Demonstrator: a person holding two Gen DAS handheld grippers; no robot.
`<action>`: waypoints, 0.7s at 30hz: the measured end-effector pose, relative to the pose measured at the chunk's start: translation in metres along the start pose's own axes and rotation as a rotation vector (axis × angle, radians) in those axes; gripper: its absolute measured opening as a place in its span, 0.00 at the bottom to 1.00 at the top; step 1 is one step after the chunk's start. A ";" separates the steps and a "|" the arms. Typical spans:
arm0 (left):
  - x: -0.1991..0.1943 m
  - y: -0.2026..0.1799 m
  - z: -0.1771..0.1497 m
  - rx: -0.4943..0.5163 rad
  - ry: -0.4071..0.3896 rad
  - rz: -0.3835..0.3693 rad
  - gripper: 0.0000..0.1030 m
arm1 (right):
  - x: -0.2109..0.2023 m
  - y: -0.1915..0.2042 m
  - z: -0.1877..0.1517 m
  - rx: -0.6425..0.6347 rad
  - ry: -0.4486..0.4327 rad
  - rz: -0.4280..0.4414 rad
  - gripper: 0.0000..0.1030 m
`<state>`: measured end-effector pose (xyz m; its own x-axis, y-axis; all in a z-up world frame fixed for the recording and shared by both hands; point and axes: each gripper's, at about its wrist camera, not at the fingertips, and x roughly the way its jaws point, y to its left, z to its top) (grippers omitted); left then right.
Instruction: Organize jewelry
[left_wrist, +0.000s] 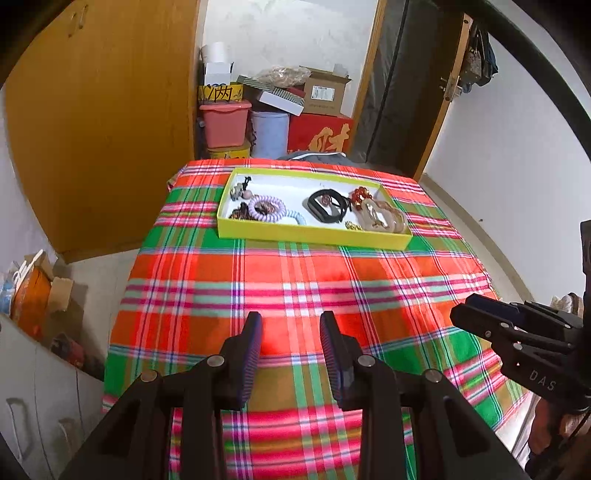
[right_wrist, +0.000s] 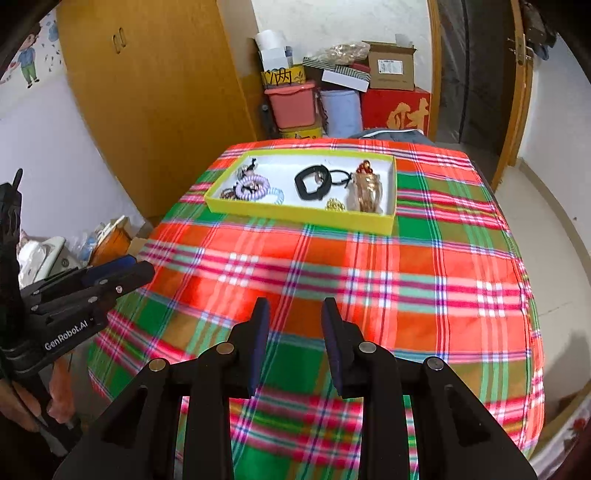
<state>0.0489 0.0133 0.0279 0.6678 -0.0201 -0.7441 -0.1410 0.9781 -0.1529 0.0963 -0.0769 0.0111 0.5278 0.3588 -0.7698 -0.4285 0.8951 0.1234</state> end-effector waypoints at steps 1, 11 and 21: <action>0.000 -0.001 -0.002 0.004 0.003 0.000 0.31 | -0.001 0.001 -0.003 -0.006 0.001 -0.005 0.29; 0.007 -0.004 -0.019 -0.003 0.050 -0.014 0.31 | -0.003 0.004 -0.015 -0.027 0.009 -0.026 0.29; 0.012 -0.001 -0.017 -0.020 0.064 -0.022 0.31 | 0.000 0.004 -0.014 -0.026 0.017 -0.025 0.29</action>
<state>0.0446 0.0084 0.0075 0.6232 -0.0550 -0.7802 -0.1421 0.9729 -0.1821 0.0845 -0.0771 0.0024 0.5259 0.3319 -0.7831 -0.4346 0.8963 0.0879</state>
